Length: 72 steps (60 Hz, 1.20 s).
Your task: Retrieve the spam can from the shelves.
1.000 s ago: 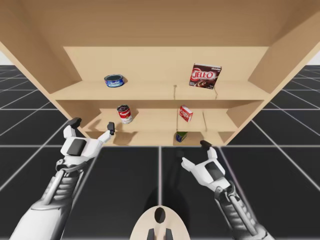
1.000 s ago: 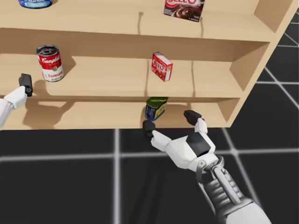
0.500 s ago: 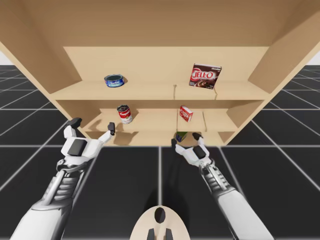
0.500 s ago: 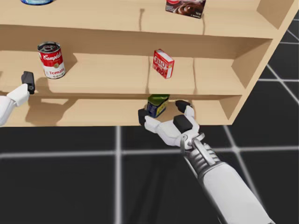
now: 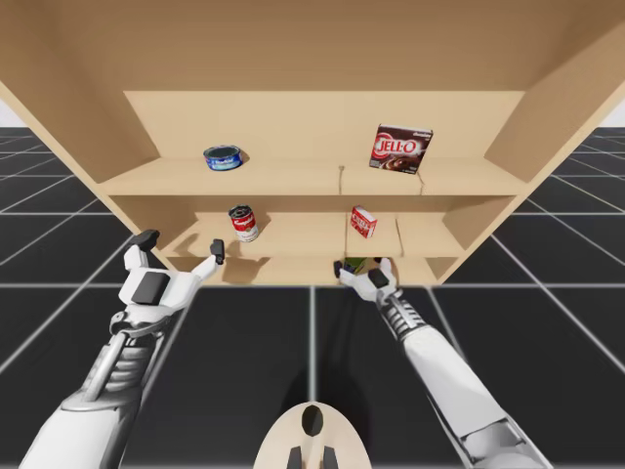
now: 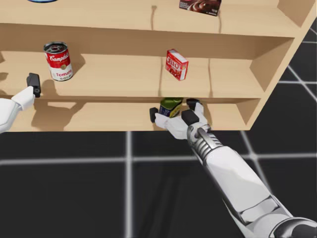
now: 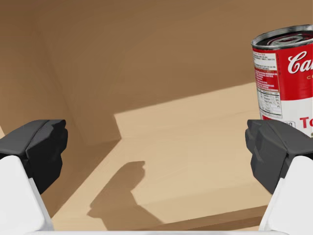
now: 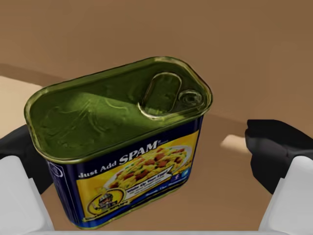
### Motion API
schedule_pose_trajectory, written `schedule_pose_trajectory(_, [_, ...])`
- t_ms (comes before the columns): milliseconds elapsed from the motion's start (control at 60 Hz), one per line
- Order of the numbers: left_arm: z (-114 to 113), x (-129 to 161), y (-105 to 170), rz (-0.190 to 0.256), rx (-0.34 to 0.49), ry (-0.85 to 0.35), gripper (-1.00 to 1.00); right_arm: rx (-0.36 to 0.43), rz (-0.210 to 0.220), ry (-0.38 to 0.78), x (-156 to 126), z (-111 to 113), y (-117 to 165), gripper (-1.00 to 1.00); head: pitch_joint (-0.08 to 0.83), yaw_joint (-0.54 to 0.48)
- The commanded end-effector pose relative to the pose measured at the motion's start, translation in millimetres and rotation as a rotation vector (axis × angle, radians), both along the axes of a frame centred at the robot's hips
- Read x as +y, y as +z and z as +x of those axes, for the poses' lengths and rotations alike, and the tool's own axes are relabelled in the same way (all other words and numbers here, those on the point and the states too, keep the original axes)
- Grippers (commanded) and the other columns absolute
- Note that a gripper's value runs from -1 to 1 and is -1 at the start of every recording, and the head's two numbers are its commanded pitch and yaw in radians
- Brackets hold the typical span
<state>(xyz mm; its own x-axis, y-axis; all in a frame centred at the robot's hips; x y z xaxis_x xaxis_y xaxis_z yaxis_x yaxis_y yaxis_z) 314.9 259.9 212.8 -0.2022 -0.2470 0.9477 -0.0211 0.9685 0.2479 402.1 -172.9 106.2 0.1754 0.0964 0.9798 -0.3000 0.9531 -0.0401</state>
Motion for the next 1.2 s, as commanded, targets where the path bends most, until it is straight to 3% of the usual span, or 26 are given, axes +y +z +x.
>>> schedule_pose_trajectory(17, [0,0,0,0.003,-0.001,-0.001,-1.0,0.041,0.059,0.044,36,5,-14,-1.0,0.642,-0.13])
schedule_pose_trajectory(133, [1,0,-1,0.005,0.0,-0.001,-1.0,0.059,0.075,0.064,41,10,-16,-1.0,0.64,-0.13])
schedule_pose_trajectory(217, [1,-1,-1,0.008,0.001,-0.002,-1.0,0.042,0.064,0.081,40,11,-20,-1.0,0.641,-0.13])
schedule_pose_trajectory(233, [1,-1,-1,0.009,0.001,-0.001,-1.0,0.033,0.051,0.072,39,11,-21,-0.75,0.642,-0.13])
schedule_pose_trajectory(250, [1,-1,-1,0.01,0.001,-0.001,-1.0,0.021,0.049,0.054,39,10,-21,-0.11,0.642,-0.13])
schedule_pose_trajectory(267, [1,-1,-1,0.01,0.001,-0.002,-1.0,0.049,0.056,0.072,39,9,-21,0.96,0.643,-0.13])
schedule_pose_trajectory(283, [1,-1,-1,0.011,0.001,-0.002,-1.0,0.068,0.071,0.08,38,7,-20,1.0,0.644,-0.13])
schedule_pose_trajectory(533, [1,-2,-2,0.015,0.002,-0.003,-1.0,0.068,0.082,0.087,35,3,-19,1.0,0.645,-0.13])
schedule_pose_trajectory(783, [1,-4,-2,0.018,0.001,0.0,-1.0,-0.089,0.07,0.083,31,-20,22,1.0,0.646,-0.13])
schedule_pose_trajectory(1033, [1,-4,-2,0.02,0.001,0.001,-1.0,-0.25,0.089,0.036,26,-39,61,1.0,0.645,-0.14])
schedule_pose_trajectory(1200, [1,-4,-2,0.02,0.002,0.001,-1.0,-0.281,0.092,0.045,26,-53,73,1.0,0.646,-0.14])
